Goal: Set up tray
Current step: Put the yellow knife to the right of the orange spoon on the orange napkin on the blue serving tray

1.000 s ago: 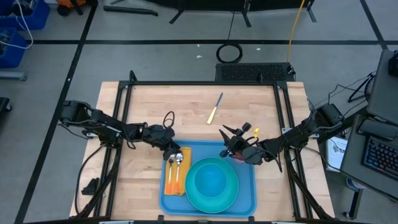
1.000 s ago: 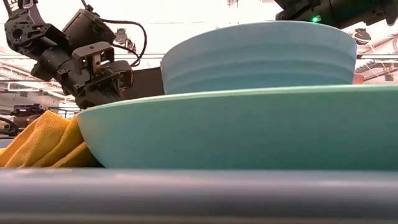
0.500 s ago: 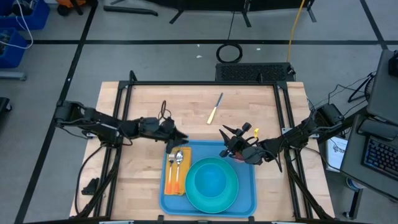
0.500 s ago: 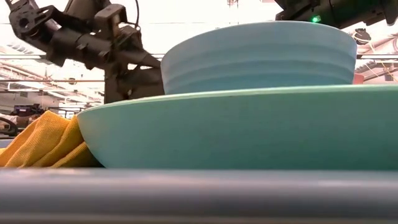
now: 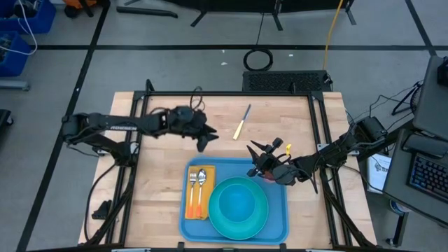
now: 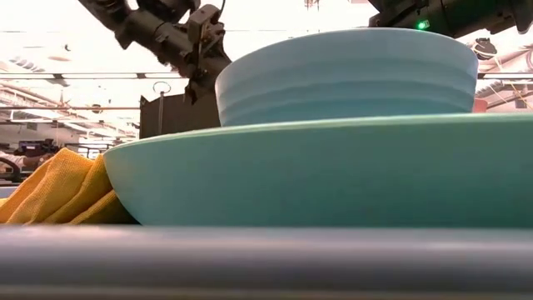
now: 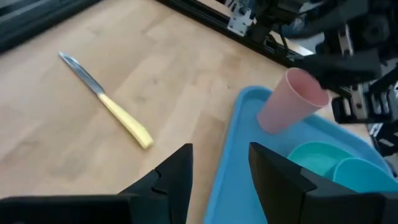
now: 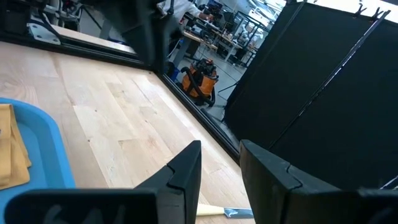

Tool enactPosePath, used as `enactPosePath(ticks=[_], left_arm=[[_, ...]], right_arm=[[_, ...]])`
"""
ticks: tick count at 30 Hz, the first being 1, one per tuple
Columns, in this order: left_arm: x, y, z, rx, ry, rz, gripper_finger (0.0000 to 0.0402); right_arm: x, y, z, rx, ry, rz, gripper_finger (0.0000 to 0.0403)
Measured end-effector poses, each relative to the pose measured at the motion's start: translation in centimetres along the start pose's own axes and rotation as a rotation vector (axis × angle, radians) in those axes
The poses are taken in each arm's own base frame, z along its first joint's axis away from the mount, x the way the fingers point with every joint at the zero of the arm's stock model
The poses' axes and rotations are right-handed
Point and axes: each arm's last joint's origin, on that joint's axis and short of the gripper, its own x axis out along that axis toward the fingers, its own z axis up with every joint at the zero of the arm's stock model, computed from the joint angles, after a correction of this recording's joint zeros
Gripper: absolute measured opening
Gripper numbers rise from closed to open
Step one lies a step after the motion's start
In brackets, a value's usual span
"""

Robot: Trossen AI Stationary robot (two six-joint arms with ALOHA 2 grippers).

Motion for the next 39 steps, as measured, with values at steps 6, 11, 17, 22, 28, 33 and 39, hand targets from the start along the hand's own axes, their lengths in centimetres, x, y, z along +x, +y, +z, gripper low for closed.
enactPosePath(ticks=[6, 11, 17, 22, 28, 33, 39], left_arm=[[-1.2, 1.5, 3.5, -0.046, -0.018, 0.025, 0.0159], [-1.0, 2.8, 5.2, -0.094, 0.024, 0.074, 0.0159], [1.4, 3.8, 6.6, -0.111, 0.117, 0.089, 0.0159], [4.4, 4.4, 7.5, -0.110, 0.245, 0.086, 0.0159], [7.5, 5.3, 8.4, -0.096, 0.342, 0.103, 0.0159], [9.3, 6.0, 9.1, -0.110, 0.437, 0.044, 0.0159], [11.2, 7.6, 9.2, -0.190, 0.530, 0.056, 0.0159]], right_arm=[[0.0, 0.0, 0.0, -0.003, 0.000, -0.001, 0.0102], [0.0, 0.0, 0.0, 0.001, -0.001, -0.005, 0.0102], [-0.3, -0.3, 0.5, -0.002, 0.003, -0.102, 0.0102], [-0.6, -0.4, 0.9, -0.014, -0.007, -0.125, 0.0102], [-0.8, -0.3, 1.1, -0.020, -0.014, -0.116, 0.0102], [-1.0, -0.3, 1.1, -0.041, -0.015, -0.112, 0.0102], [-1.0, -0.3, 1.1, -0.049, -0.014, -0.111, 0.0102]])
